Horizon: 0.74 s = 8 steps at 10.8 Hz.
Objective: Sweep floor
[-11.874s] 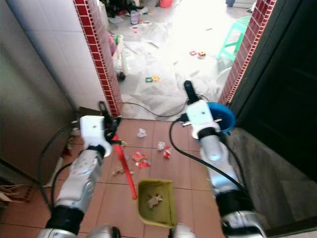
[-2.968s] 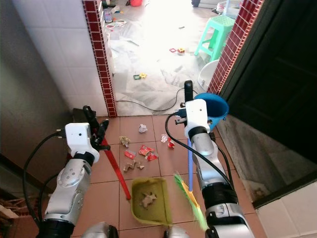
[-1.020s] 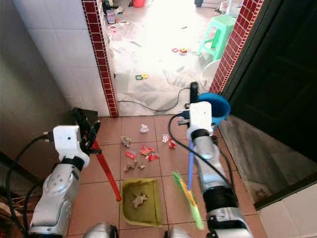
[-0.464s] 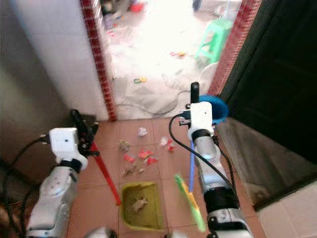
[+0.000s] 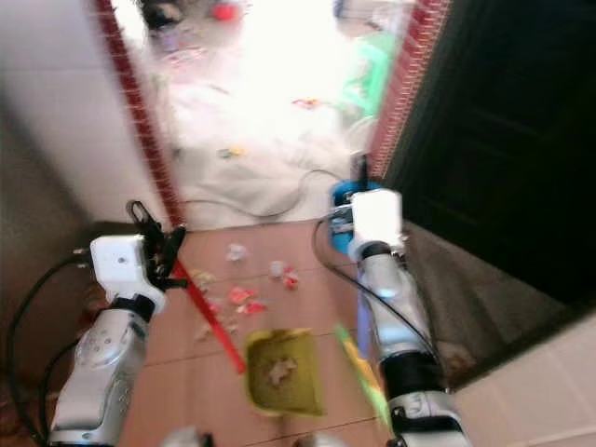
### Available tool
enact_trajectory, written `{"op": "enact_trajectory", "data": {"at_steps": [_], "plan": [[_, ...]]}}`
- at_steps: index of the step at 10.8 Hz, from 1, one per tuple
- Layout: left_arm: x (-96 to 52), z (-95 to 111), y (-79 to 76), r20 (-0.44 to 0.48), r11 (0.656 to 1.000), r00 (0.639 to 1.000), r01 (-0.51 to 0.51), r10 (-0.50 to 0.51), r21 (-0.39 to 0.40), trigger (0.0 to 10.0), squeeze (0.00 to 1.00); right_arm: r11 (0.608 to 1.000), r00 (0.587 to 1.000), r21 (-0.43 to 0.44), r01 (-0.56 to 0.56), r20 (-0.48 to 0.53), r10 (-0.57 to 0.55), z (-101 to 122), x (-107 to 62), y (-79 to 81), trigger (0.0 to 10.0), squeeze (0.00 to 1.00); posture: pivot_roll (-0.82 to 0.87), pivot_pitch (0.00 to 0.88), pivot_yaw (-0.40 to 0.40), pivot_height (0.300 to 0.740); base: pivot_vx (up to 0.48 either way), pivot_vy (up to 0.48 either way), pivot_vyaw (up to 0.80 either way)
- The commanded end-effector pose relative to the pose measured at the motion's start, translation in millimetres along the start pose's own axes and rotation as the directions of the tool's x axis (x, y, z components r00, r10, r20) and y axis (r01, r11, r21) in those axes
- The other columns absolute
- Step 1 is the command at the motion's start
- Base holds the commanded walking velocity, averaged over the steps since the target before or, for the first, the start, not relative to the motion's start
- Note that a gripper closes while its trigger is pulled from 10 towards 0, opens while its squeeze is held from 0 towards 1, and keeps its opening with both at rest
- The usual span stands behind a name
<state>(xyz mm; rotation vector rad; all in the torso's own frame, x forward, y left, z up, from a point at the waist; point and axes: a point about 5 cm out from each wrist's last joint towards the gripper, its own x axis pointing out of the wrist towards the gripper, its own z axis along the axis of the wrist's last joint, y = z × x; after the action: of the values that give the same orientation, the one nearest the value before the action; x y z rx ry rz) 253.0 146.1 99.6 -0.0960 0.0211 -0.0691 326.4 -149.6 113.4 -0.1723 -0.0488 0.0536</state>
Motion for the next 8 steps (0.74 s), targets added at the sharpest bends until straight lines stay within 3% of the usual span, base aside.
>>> {"op": "enact_trajectory", "data": {"at_steps": [1,2,5,8], "plan": [[3.7,13.0,-6.1,0.061,1.000,0.998,0.028,-0.028,0.009,10.0,0.00,0.999,0.999,-0.008,0.032,0.044,-0.032,11.3,2.3,-11.2,10.0,0.00,-0.03,0.000,-0.022,0.740,0.289,-0.382,0.00],[4.5,12.9,-5.1,0.060,1.000,0.998,0.024,-0.025,0.010,10.0,0.00,1.000,0.999,-0.008,0.029,0.045,-0.028,11.9,2.2,-10.6,10.0,0.00,-0.04,0.000,-0.025,0.740,0.307,-0.368,0.00],[3.9,12.4,-2.8,0.061,1.000,0.998,-0.020,0.020,-0.004,10.0,0.00,1.000,0.999,-0.005,0.021,0.039,-0.020,11.5,0.8,-10.0,10.0,0.00,-0.04,0.000,-0.027,0.740,0.000,0.000,0.00],[3.0,17.0,-3.3,0.087,1.000,0.996,0.012,-0.010,-0.025,10.0,0.00,1.000,0.999,0.007,0.017,0.038,-0.017,10.8,-1.5,-9.2,10.0,0.00,-0.04,0.000,-0.019,0.740,0.086,0.000,0.00]]}}
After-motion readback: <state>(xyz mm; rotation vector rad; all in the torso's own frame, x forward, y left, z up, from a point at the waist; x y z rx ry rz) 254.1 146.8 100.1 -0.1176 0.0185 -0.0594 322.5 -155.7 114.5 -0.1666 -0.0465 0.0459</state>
